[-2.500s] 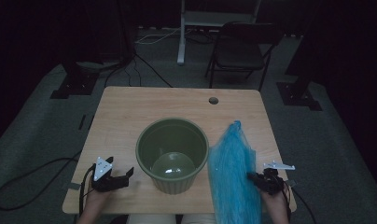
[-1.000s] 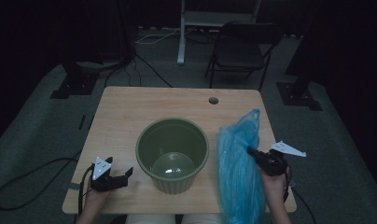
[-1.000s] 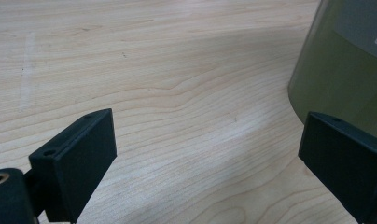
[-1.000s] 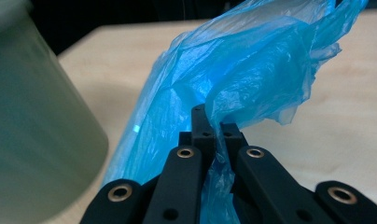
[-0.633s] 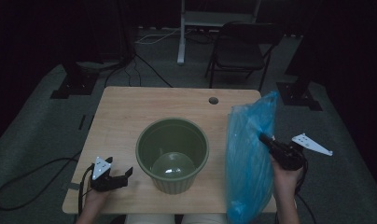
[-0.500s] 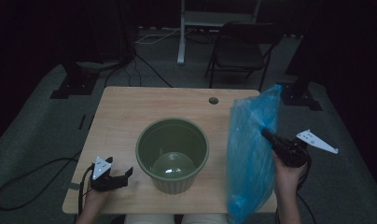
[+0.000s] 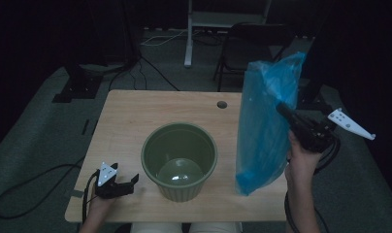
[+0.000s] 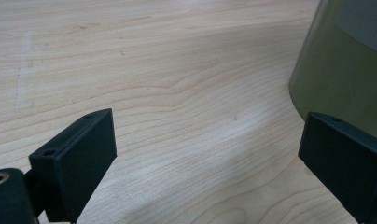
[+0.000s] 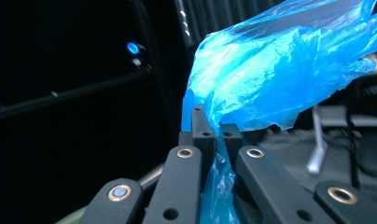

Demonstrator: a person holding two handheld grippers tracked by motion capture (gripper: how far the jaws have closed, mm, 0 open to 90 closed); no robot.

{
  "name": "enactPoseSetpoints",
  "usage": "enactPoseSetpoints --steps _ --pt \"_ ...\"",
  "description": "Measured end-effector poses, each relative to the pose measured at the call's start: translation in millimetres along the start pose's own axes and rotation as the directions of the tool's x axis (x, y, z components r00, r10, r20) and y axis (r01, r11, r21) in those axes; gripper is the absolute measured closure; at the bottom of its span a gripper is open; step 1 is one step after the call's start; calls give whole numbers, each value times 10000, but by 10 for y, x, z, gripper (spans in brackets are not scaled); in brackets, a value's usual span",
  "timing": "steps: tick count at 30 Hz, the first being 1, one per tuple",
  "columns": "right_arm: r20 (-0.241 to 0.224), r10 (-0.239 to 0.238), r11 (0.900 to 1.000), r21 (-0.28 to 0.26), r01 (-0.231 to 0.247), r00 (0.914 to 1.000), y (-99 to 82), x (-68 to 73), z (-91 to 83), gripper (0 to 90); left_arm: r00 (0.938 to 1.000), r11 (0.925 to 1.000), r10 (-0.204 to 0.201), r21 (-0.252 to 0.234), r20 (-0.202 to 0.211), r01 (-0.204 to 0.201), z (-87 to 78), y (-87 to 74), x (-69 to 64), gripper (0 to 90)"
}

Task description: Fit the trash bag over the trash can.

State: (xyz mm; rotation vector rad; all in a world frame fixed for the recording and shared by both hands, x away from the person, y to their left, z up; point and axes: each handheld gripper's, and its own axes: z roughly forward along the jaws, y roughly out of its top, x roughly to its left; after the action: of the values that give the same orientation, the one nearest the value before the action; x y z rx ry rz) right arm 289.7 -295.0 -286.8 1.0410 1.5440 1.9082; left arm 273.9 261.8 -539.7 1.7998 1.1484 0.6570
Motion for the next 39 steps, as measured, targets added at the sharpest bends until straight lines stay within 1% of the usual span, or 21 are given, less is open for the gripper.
enactPoseSetpoints --steps 1,2,6,8,11,13,15,17,19,21,25,26,27,28,30,32,33,36,39 --pt "-106 -153 9996 -257 151 9998 81 75 29 900 10000 10000 -22 -12 -1 22 -4 -1 4 47" --pt "-196 -236 9991 -369 228 9995 117 113 45 900 10000 9999 -86 -67 -22 86 -7 -4 6 46" --pt "-711 -394 9959 -845 333 9967 271 290 145 900 10000 10000 -56 -70 -66 56 -11 -6 -2 47" --pt "-1063 -408 9940 -1056 296 9935 370 372 207 900 10000 10000 9 -57 -88 -9 -10 -5 -6 47" --pt "-1493 -684 9899 -1336 485 9864 542 527 303 900 10000 10000 -2 -60 -99 2 -11 -5 -7 46" --pt "-1675 -843 9863 -1544 583 9823 638 626 362 900 10000 10000 -19 -46 -93 19 -12 -5 -5 46" --pt "-1763 -1060 9816 -1755 747 9786 727 722 419 900 10000 10000 -41 -45 -88 41 -10 -5 -3 46" --pt "-1836 -1144 9791 -1875 794 9763 805 788 481 900 10000 10000 -35 -53 -77 34 -11 -6 -3 47" --pt "-2061 -1059 9778 -1992 643 9728 892 829 567 900 10000 10000 -33 -70 -70 33 -12 -6 -4 47" --pt "-2106 -1120 9762 -2061 679 9711 979 874 665 900 10000 10000 -55 -70 -58 54 -12 -8 -6 47" --pt "-2321 -1042 9746 -2178 527 9671 1114 948 805 900 10000 9999 -85 -69 -50 85 -11 -8 -3 46" --pt "-2345 -1067 9738 -2209 539 9662 1144 976 837 900 9999 9999 -80 -71 -60 80 -11 -8 -4 47" --pt "-2289 -1262 9718 -2239 740 9652 1174 1025 886 899 10000 10000 -67 -68 -63 66 -12 -8 -6 47" --pt "-2309 -1292 9708 -2277 756 9644 1172 1052 922 899 10000 10000 -48 -72 -65 48 -12 -8 -7 47" --pt "-2501 -1134 9741 -2184 581 9616 1124 1087 1011 900 10000 10000 -19 -71 -69 18 -14 -8 -6 46" --pt "-2616 -981 9767 -2106 424 9602 1015 1111 1100 899 10000 10000 -19 -98 -50 19 -16 -9 -6 47" --pt "-2688 -947 9793 -1982 412 9585 946 1119 1148 899 10000 10000 -23 -76 -36 23 -17 -9 -5 47" --pt "-2688 -904 9855 -1627 473 9589 669 1131 1275 900 10000 10000 -22 -92 -13 22 -19 -10 -2 46" --pt "-2775 -595 9919 -1246 255 9589 362 1091 1366 899 10000 10000 -50 -66 6 50 -18 -10 0 47"
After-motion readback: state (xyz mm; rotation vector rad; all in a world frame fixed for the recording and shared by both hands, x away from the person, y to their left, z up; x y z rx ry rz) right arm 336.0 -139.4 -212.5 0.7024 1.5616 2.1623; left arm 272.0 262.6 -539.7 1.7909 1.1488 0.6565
